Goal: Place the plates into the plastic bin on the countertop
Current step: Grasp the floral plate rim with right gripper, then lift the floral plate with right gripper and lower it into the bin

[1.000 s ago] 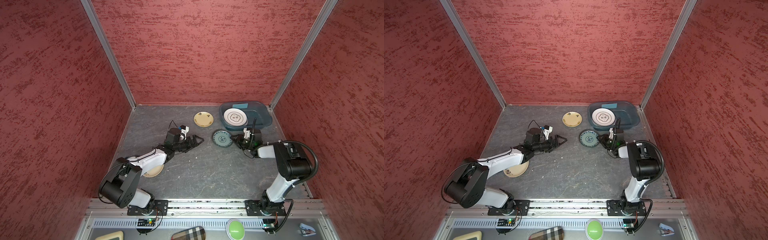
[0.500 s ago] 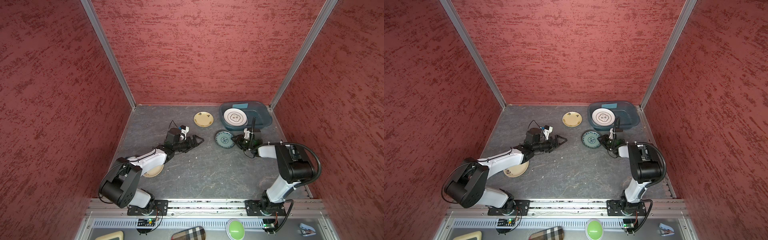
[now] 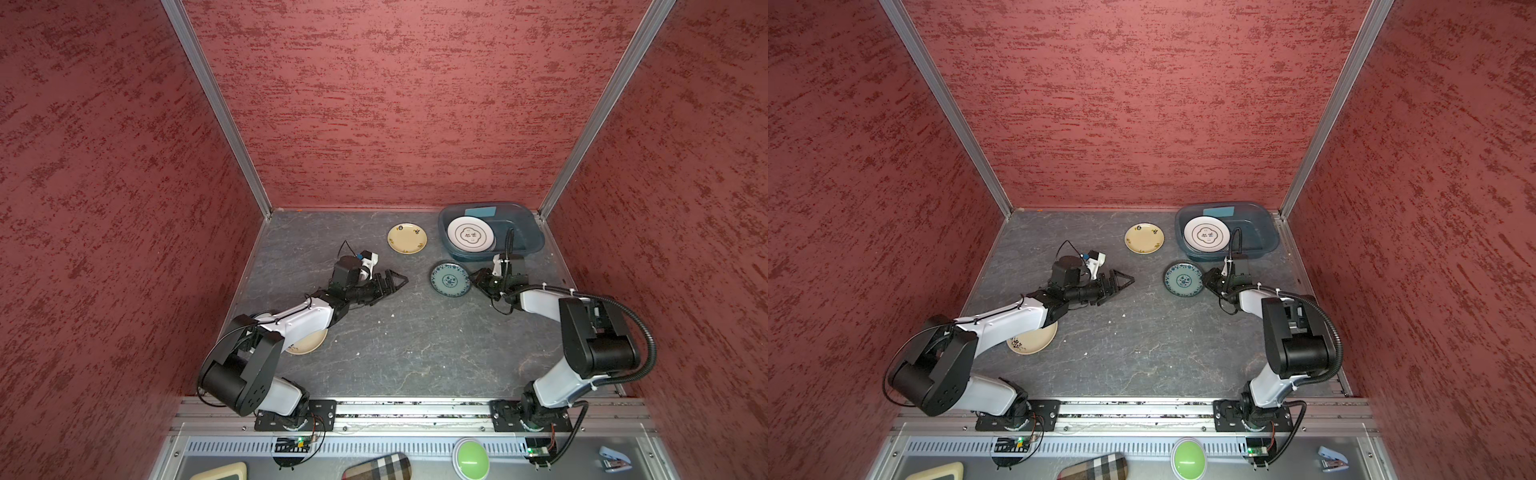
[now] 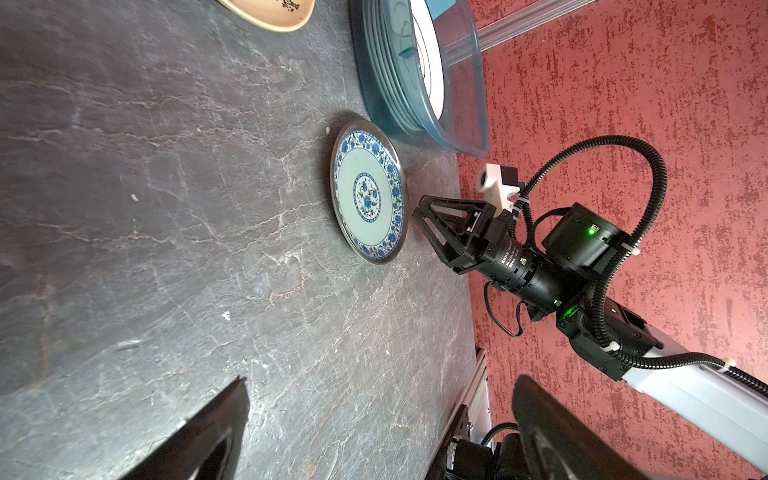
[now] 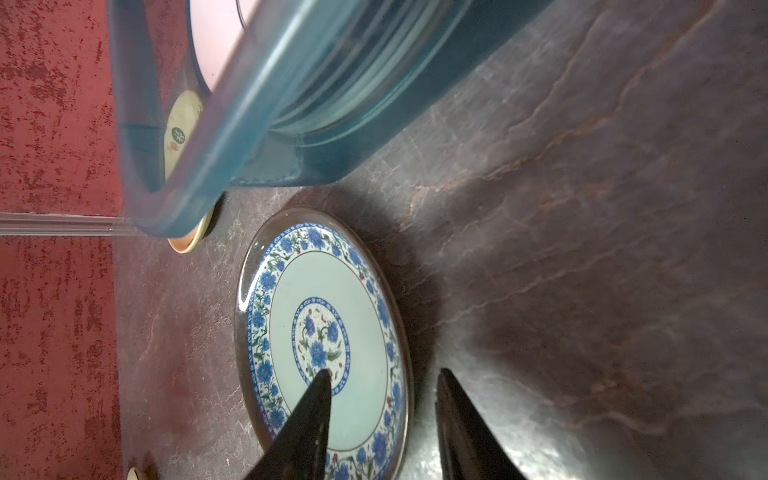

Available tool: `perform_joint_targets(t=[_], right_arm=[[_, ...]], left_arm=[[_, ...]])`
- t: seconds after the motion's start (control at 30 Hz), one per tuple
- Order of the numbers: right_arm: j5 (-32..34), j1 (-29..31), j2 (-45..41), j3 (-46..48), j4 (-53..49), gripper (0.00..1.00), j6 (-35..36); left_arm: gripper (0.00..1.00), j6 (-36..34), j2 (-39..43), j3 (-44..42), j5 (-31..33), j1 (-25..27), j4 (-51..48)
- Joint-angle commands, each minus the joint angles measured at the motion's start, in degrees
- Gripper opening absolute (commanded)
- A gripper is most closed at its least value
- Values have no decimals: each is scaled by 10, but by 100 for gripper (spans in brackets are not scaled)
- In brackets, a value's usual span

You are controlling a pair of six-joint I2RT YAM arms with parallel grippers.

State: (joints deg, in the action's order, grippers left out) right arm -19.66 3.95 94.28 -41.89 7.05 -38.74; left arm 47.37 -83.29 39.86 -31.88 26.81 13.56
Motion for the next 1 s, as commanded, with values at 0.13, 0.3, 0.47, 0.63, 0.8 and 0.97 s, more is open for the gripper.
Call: perform_joint_targets(t=[0.13, 0.3, 0.47, 0.63, 0.8, 0.97], right_arm=[[-19, 2, 44, -16, 23, 40, 2], [-35, 2, 69, -18, 51, 34, -5], [-36, 2, 73, -14, 59, 20, -12], [-33, 2, 56, 4, 68, 8, -15], [-44, 2, 27, 31, 74, 0, -9], [-47, 2, -28, 59, 51, 0, 10]], left_arm=[[99, -1, 9, 2, -8, 4, 8], [99, 3, 2, -1, -10, 3, 17], [99, 6, 0, -3, -10, 3, 21], [99, 6, -3, -4, -10, 0, 22], [99, 10, 0, -5, -14, -4, 22], [99, 10, 12, -10, -9, -13, 15]])
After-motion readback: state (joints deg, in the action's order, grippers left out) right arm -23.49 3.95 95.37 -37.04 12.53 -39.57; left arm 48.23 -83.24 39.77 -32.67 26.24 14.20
